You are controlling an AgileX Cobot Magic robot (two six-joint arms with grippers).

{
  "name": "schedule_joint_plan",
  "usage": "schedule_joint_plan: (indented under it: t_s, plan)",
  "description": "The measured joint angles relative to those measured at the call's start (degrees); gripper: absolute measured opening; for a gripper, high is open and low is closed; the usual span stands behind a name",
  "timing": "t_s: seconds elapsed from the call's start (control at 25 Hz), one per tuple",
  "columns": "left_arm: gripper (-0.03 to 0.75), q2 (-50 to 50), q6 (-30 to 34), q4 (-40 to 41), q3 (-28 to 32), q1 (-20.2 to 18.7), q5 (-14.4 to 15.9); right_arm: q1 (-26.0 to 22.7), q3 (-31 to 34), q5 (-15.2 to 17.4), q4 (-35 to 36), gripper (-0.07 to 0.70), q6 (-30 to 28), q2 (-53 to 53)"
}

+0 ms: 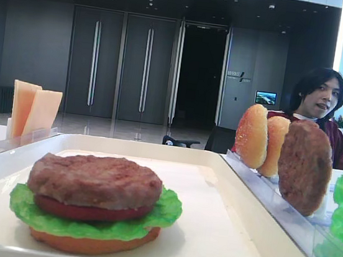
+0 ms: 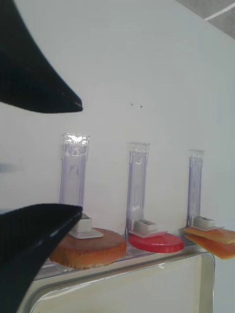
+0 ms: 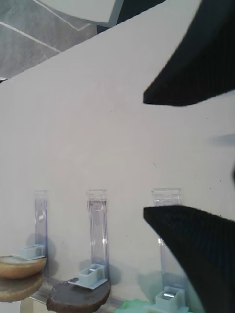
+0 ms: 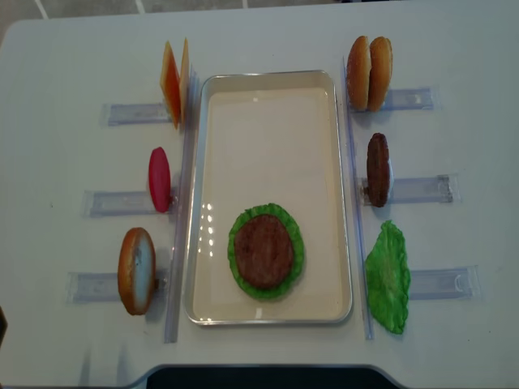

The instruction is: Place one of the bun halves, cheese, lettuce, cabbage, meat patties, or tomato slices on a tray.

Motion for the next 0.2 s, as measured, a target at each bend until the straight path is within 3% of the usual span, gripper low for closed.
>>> schedule_joint_plan:
  t_s: [0.2]
  plan:
    - [0.452,0.00,0.00,0.00,0.00,0.00,0.00,0.00,0.03,0.00,0.00,0.454,0.02,0.00]
